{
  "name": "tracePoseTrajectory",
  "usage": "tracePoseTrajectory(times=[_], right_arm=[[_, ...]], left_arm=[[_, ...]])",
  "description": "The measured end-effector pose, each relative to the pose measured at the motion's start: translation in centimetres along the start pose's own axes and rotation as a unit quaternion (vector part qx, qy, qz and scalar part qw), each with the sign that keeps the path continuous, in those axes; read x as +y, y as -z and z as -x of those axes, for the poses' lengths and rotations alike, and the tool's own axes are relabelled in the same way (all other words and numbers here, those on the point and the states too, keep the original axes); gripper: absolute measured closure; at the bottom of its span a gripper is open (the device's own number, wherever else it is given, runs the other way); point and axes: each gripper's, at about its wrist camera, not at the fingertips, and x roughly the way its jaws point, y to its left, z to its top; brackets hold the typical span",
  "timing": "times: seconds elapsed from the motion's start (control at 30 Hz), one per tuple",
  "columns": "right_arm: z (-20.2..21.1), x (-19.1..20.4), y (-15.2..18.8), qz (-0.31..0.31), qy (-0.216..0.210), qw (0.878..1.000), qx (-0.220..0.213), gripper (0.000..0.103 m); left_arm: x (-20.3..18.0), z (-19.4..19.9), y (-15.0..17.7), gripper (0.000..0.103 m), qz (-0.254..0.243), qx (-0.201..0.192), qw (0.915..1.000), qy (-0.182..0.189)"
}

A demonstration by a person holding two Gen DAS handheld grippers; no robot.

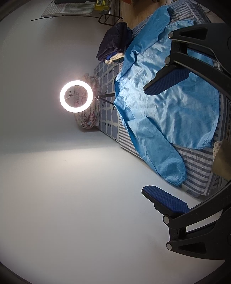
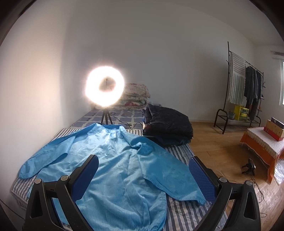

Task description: Fold large clothes

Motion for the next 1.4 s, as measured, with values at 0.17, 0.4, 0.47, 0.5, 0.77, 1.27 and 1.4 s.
tracePoseTrajectory(times=[0.17, 0.4, 0.47, 0.5, 0.77, 1.27, 1.4], right_arm=[[-1.7, 1.3, -1.2, 0.024, -0.006, 0.999, -0.023, 0.001], [-5.6, 3.9, -4.3, 0.038, -0.078, 0.995, -0.042, 0.001], [-7.0, 5.5, -5.3, 0.051, -0.107, 0.992, -0.038, 0.002], [-7.9, 6.5, -5.8, 0.06, -0.124, 0.99, -0.034, 0.004], [-13.5, 17.9, -7.4, 0.137, -0.26, 0.955, 0.03, 0.021], [-16.9, 38.7, -2.1, 0.221, -0.435, 0.862, 0.138, 0.038], [-19.2, 41.8, 0.8, 0.2, -0.451, 0.842, 0.22, 0.045]], left_arm=[[1.2, -1.1, 1.0, 0.0, -0.008, 0.004, 0.9994, -0.033], [3.7, -2.3, 4.0, 0.0, -0.01, 0.021, 0.9991, -0.034], [4.8, -2.5, 5.1, 0.0, -0.004, 0.029, 0.9986, -0.043], [5.4, -2.7, 5.7, 0.0, 0.001, 0.035, 0.9983, -0.048], [8.9, -2.5, 10.0, 0.0, 0.019, 0.059, 0.9966, -0.055], [14.1, -2.4, 13.8, 0.0, 0.064, 0.096, 0.9896, -0.086], [15.3, -2.5, 14.6, 0.0, 0.087, 0.106, 0.9868, -0.087]])
